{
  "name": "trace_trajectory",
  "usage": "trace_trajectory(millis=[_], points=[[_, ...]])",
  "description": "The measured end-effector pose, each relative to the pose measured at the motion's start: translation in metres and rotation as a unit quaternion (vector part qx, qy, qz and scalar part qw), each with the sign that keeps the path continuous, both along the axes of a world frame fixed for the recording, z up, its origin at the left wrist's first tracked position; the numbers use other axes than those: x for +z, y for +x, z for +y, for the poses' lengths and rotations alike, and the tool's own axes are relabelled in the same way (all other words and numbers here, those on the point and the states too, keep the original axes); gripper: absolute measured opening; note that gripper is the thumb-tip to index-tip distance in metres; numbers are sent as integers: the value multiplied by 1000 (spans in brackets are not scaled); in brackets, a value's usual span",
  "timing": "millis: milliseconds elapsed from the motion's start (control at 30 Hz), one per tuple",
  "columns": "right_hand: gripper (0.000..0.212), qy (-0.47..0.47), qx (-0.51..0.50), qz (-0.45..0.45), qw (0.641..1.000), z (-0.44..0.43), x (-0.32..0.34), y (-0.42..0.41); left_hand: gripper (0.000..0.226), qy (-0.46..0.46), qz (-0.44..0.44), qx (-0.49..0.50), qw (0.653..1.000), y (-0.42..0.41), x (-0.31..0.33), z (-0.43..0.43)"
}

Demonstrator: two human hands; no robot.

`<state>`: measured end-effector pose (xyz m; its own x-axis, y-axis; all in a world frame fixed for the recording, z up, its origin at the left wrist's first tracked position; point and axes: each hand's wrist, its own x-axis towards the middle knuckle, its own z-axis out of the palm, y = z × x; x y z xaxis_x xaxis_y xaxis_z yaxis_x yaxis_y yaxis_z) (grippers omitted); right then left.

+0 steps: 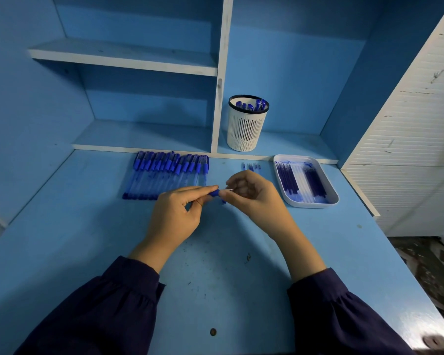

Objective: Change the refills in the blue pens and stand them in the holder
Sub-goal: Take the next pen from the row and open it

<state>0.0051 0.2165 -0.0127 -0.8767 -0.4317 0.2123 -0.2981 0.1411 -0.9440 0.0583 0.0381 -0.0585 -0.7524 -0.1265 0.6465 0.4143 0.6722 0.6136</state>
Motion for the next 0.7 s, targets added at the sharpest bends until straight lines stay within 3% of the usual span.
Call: trace_trajectory(millis=[100, 233, 333, 467, 700], points=[[9, 27, -8, 18, 999, 0, -1, 0, 28, -4, 0, 0, 1000, 1, 1, 0], [15, -12, 3, -35, 999, 2, 0, 0, 29, -5, -6, -1, 1000, 1, 1, 0], [8, 28, 1, -14, 1000, 1, -1, 1, 26, -4, -6, -1, 1000, 0, 1, 0], [16, -18, 2, -51, 999, 2, 0, 1, 29, -6, -8, 2, 1000, 0, 1, -1], [10, -40, -19, -68, 997, 4, 0, 1, 26, 2, -11, 14, 1000, 1, 2, 1]])
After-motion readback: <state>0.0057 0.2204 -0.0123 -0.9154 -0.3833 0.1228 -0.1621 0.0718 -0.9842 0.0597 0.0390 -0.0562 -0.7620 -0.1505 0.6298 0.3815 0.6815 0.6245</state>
